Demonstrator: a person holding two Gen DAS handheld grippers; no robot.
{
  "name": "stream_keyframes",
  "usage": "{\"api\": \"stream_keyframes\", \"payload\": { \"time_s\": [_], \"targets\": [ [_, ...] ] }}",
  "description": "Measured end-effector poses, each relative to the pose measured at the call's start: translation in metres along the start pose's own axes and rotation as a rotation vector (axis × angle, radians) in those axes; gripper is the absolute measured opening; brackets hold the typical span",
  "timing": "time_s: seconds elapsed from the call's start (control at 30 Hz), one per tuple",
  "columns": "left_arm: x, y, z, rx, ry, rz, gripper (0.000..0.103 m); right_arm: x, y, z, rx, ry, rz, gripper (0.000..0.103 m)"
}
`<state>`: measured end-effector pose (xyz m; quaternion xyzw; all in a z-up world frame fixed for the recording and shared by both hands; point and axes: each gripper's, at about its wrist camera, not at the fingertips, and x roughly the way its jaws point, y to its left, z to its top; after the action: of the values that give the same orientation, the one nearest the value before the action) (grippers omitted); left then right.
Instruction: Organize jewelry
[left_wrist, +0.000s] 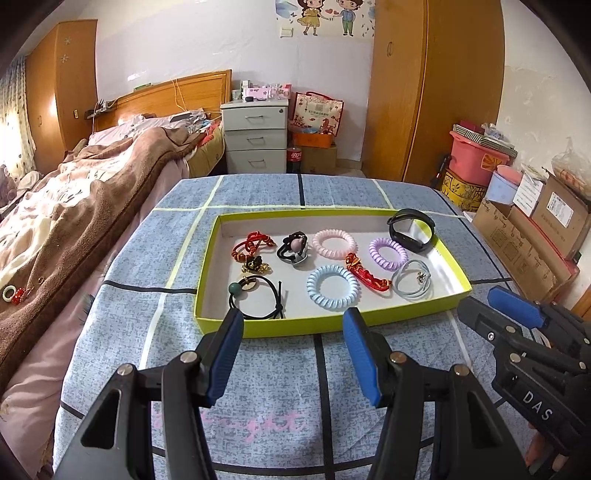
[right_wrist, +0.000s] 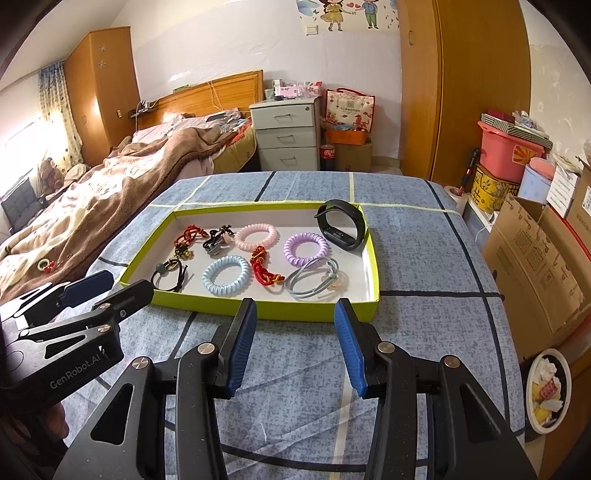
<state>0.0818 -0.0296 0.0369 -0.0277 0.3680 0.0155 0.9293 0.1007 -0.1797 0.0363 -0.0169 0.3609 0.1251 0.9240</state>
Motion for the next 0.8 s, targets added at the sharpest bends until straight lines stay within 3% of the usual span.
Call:
{"api": "stream_keyframes", "payload": {
  "time_s": [0.8],
  "targets": [
    [0.0008, 0.0032, 0.0003, -0.011, 0.004, -0.006, 0.058, -0.0016, 0.0013, -0.0004, -0.002, -0.001, 0.001, 0.045]
  ]
}}
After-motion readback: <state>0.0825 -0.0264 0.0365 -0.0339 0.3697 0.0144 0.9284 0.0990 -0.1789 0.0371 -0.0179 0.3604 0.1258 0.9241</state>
